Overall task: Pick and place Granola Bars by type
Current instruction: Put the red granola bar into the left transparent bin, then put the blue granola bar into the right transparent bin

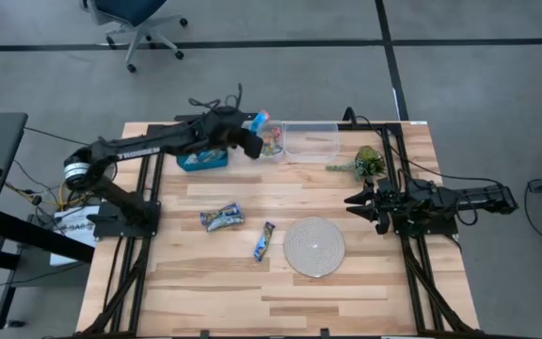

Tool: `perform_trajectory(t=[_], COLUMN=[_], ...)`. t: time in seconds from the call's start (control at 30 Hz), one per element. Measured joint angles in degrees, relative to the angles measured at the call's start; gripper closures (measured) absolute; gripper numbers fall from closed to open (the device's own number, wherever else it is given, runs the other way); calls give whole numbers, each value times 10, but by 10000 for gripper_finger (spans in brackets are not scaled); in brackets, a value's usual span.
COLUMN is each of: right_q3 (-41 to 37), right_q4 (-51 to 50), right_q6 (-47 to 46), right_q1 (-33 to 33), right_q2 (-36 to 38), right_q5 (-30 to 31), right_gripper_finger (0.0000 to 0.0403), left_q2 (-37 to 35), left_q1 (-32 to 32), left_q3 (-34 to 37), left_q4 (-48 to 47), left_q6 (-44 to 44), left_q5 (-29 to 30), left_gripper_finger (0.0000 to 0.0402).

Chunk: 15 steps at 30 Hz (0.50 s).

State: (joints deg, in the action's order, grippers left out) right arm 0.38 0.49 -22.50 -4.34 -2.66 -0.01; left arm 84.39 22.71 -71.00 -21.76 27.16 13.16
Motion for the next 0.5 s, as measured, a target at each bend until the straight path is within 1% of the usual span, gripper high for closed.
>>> perform_trajectory(t=[0.1,0.23,0.4,0.5], right_q3=[0,0,0,0], right_q4=[0,0,0,0], right_q6=[0,0,0,0], right_q1=[0,0,0,0], right_q2=[0,0,0,0], right_q5=[0,0,0,0], right_gripper_finger=[261,260,261,261], left_q2=[33,90,145,164], left_q1=[23,48,70,76], left_q3=[-8,-47,-89,-104], left_q4=[-11,-47,-71,-85], left_q6=[14,11,-6,-20], left_q5=[-14,-35,-37,-37], left_gripper_finger=[366,355,336,325])
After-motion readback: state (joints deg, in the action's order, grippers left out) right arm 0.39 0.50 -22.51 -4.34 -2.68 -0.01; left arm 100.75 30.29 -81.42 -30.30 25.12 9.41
